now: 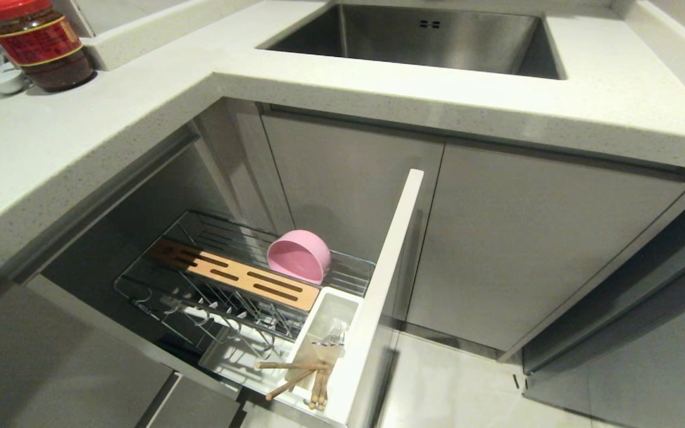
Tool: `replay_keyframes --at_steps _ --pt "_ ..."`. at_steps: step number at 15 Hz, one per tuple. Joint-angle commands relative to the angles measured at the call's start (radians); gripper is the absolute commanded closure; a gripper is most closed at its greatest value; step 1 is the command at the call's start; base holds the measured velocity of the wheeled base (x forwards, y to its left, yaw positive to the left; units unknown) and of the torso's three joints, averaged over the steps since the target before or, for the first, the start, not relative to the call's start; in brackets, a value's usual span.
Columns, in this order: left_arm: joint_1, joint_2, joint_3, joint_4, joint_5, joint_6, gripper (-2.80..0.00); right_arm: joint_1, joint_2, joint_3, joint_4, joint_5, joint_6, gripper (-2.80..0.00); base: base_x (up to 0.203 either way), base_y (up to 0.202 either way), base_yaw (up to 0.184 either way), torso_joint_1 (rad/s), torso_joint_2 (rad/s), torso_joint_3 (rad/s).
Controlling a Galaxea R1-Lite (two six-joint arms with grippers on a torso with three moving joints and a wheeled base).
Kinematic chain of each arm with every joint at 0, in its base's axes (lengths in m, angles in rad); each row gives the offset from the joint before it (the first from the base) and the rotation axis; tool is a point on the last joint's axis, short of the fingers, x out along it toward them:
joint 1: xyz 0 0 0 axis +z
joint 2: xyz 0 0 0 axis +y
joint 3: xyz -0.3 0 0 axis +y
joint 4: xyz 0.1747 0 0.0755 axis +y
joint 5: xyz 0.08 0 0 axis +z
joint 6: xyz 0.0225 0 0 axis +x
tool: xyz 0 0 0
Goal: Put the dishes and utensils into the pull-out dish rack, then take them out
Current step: Take the plate out of the cupboard
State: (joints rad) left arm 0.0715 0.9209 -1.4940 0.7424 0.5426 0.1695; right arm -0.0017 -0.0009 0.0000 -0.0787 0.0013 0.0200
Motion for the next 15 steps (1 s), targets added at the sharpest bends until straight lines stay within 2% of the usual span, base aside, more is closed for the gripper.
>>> replay_keyframes --at_steps 1,2,5,8,10,15 --pt "0.033 0.071 -0.02 0.067 0.125 0.052 0.0 0.0 -0.001 0.026 -0.001 0.0 0.0 0.0 0.0 0.0 0.0 0.0 0.0 0.0" --pt "0.036 0.093 -0.04 0.078 0.173 0.068 0.0 0.0 -0.001 0.026 -0.001 0.0 0.0 0.0 0.0 0.0 0.0 0.0 0.0 0.0" --pt "0.039 0.17 -0.116 0.164 0.223 0.084 0.0 0.0 -0.001 0.026 -0.001 0.0 0.0 0.0 0.0 0.0 0.0 0.0 0.0 0.0" --pt "0.033 0.273 -0.214 0.325 0.234 0.086 0.0 0.0 -0.001 0.026 -0.001 0.0 0.0 0.0 0.0 0.0 0.0 0.0 0.0 0.0" --pt "-0.003 0.334 -0.261 0.431 0.233 0.085 0.0 0.0 -0.001 0.026 -0.001 0.0 0.0 0.0 0.0 0.0 0.0 0.0 0.0 0.0" --pt "-0.075 0.426 -0.271 0.466 0.234 0.085 0.0 0.0 -0.001 0.026 -0.001 0.0 0.0 0.0 0.0 0.0 0.0 0.0 0.0 0.0"
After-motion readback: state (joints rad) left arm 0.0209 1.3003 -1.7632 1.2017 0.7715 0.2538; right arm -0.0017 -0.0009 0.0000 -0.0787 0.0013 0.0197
